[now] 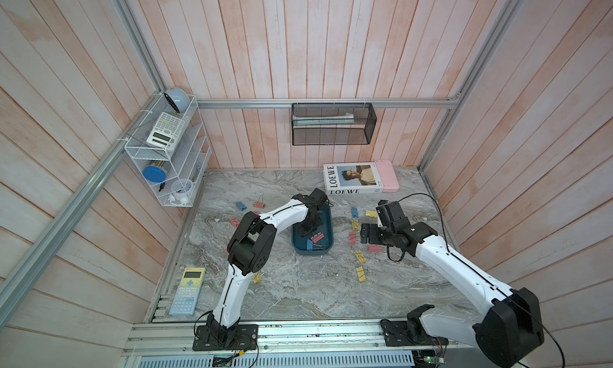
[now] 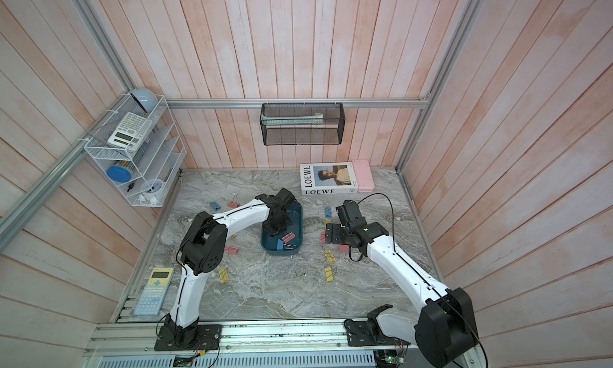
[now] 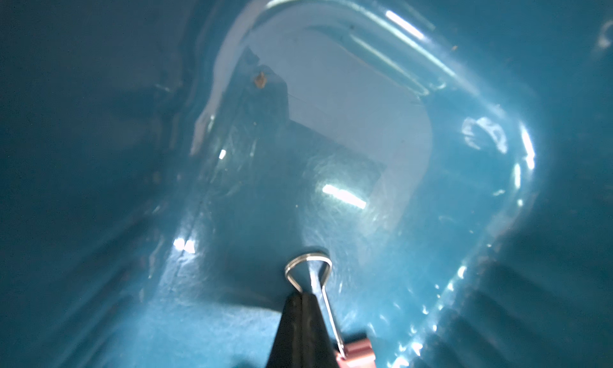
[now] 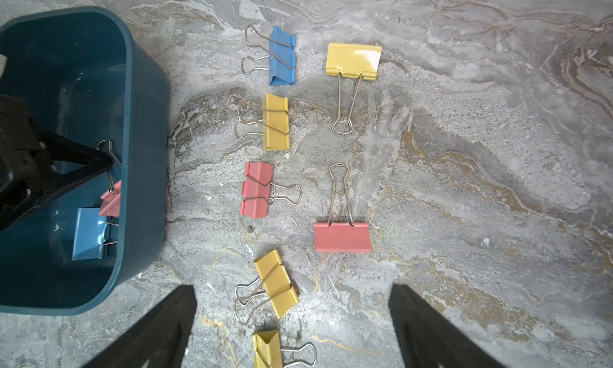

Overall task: Take out the binder clips from the storage box
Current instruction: Pick up the binder clip from the storage box, then place the binder clip at the center of the board.

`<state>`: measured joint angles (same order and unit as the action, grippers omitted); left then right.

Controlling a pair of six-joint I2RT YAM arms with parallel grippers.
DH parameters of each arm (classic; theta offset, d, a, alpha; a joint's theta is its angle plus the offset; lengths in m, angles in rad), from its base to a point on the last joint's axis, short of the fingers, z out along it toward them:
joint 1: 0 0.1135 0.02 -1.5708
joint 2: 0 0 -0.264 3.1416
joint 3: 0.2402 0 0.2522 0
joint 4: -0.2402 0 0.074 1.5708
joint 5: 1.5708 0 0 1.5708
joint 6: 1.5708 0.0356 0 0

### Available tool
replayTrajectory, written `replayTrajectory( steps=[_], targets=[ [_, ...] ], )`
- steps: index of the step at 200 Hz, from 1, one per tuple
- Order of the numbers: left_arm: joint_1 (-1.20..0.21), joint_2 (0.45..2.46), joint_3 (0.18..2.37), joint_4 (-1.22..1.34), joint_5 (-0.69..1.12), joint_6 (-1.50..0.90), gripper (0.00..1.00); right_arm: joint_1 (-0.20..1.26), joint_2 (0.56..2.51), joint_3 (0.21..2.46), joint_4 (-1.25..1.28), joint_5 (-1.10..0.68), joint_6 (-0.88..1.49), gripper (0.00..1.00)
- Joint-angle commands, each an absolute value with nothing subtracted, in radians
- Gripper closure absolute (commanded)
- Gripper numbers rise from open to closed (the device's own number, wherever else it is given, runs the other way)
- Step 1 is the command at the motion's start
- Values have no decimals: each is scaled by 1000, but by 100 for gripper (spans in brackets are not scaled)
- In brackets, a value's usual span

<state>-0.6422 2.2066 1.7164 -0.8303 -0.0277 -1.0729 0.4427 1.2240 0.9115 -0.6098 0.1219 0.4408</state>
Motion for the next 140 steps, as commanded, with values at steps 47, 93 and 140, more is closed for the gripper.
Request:
replayTrajectory(
  steps=[47, 93, 140],
  targets=[
    [-617, 2067, 1745, -885, -125, -984, 100, 452, 1230, 938, -620, 124, 430, 2],
    [-586, 1875, 1639, -906, -186, -973, 100, 483, 1287, 1002, -602, 117, 413, 2],
    [-516, 1636, 1401, -937, -251, -988, 100, 545, 1367, 1069, -581, 116, 408, 2]
  ],
)
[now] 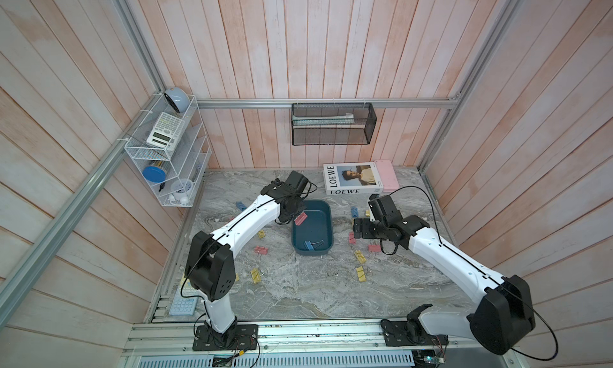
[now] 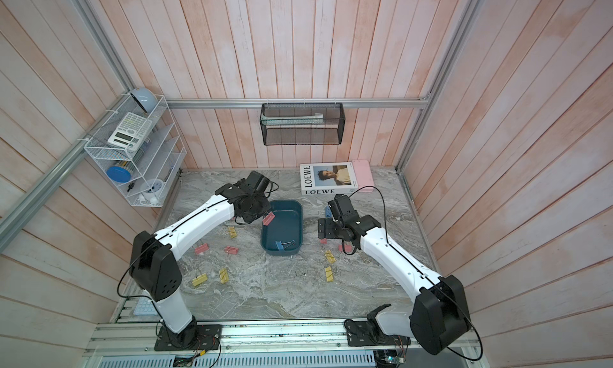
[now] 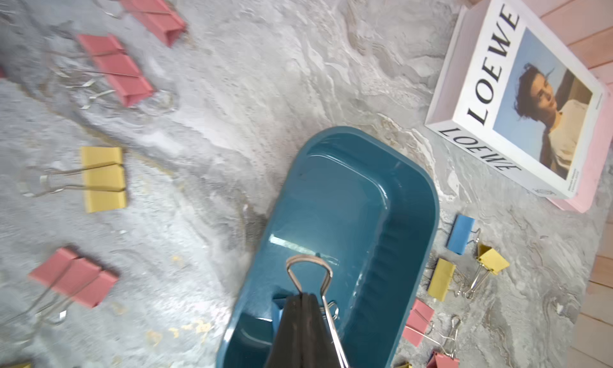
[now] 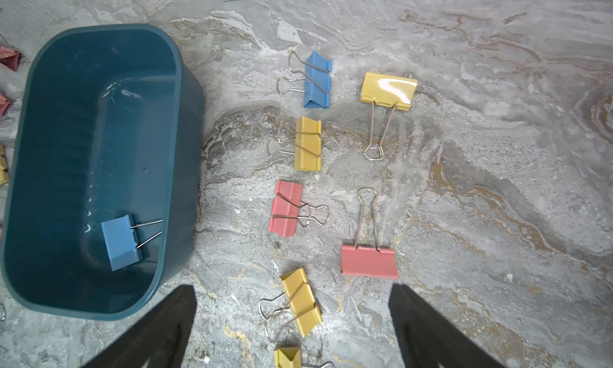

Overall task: Take out the binder clips from the storage box
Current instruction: Place the binder clip at the center of the board.

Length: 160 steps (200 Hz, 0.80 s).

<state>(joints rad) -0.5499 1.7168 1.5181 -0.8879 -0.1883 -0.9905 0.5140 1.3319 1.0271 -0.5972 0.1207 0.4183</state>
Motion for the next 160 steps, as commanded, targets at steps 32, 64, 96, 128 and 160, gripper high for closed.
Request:
replayTrajectory(
  steps=[32, 64, 96, 128, 160],
  targets=[
    [-431, 1479, 1190, -950, -273, -988, 100, 592, 1414, 1111, -576, 118, 408, 2],
    [-307, 1376, 1021, -925, -268, -942, 100, 637, 1444, 1135, -578, 126, 409, 2],
    [-199, 1389, 922, -878, -245, -852, 100, 663, 1460, 1154, -590, 135, 415, 2],
    [-153, 1475, 902, -806, -209, -784, 100, 683, 1469, 1166, -604, 144, 423, 2],
    [-155, 1563, 915, -759, -191, -777, 100, 698, 1476, 1176, -615, 159, 432, 2]
  ],
)
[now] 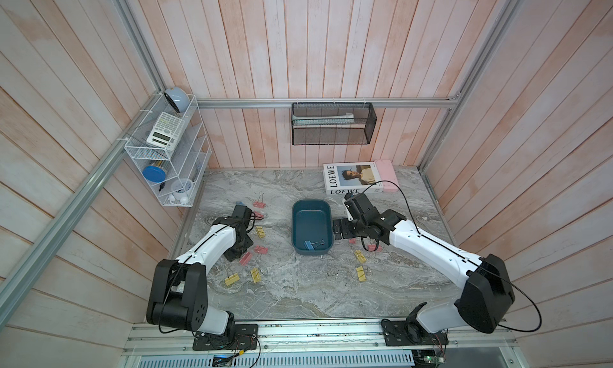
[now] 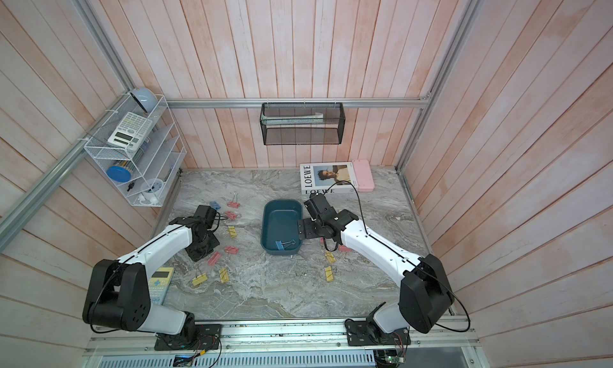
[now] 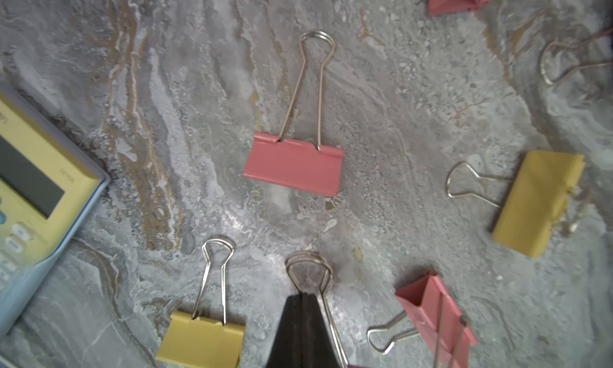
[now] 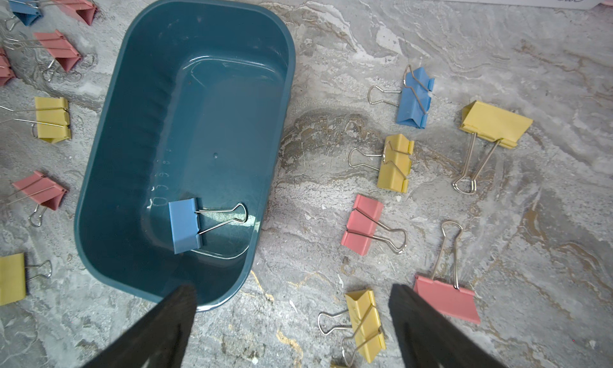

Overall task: Take out the binder clips from the storage box
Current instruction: Place the binder clip at the center of the board.

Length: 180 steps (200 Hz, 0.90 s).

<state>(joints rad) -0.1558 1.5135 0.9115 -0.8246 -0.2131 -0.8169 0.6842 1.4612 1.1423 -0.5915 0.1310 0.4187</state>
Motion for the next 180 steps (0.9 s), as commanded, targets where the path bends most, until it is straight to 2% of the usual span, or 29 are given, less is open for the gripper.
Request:
replayTrajectory(
  steps=[1, 65, 128, 180],
  targets=[
    [-154, 1567, 916, -758, -191, -777, 100, 699, 1476, 1176, -615, 159, 432, 2],
    [-154, 1708, 1019, -772, -223, -709, 100, 710, 1486, 1189, -631, 172, 442, 2],
    [-175, 1732, 1030, -762, -192, -727, 100, 719, 1513, 1212, -628, 160, 427, 2],
    [-170, 1712, 1005, -843, -301, -701, 100, 737, 1563, 1257, -626, 147, 416, 2]
  ],
)
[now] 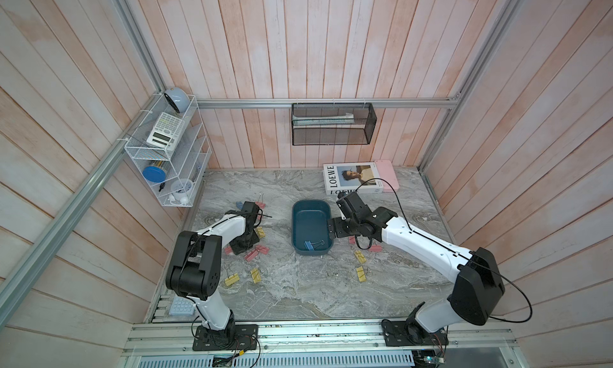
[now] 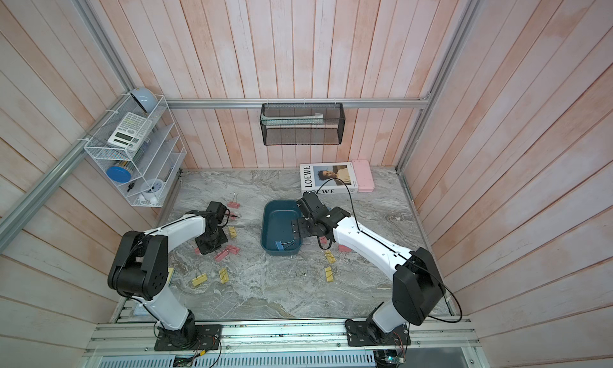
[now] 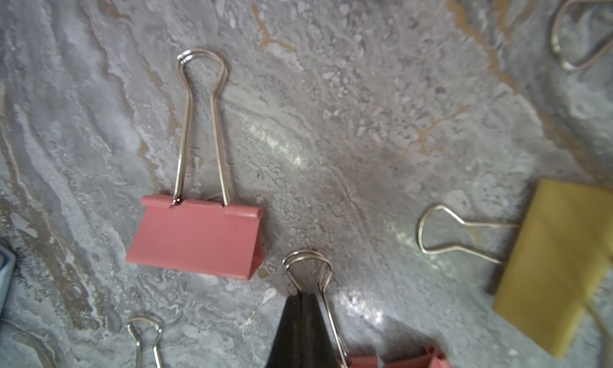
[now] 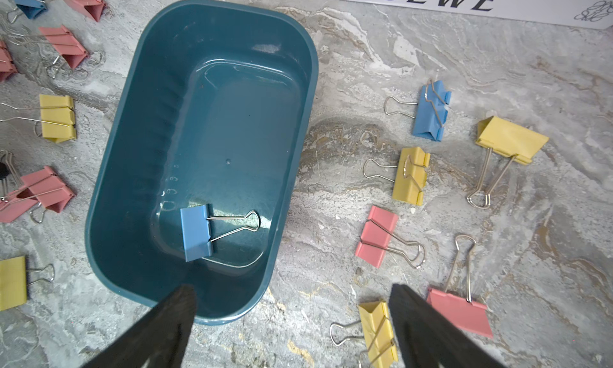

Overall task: Take out the binder clips from the storage box
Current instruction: Place the binder clip at the center of the board.

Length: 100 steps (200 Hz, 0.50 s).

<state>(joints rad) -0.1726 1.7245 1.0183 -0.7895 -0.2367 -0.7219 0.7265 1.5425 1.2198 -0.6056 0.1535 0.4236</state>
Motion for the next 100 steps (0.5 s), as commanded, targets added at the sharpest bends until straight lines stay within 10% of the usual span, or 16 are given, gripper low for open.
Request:
replayTrajectory(
  steps=[1, 48, 100],
  targets=[
    [-170, 1710, 1003, -843, -303, -700, 100, 736, 1564, 1257, -626, 146, 417, 2],
    [-162, 1675, 985, -827, -262, -684, 100, 745, 1610, 1282, -617, 118, 399, 2],
    [-169, 1573, 1062, -884, -223, -687, 46, 743, 1766, 1394, -753, 176, 444, 19]
  ],
)
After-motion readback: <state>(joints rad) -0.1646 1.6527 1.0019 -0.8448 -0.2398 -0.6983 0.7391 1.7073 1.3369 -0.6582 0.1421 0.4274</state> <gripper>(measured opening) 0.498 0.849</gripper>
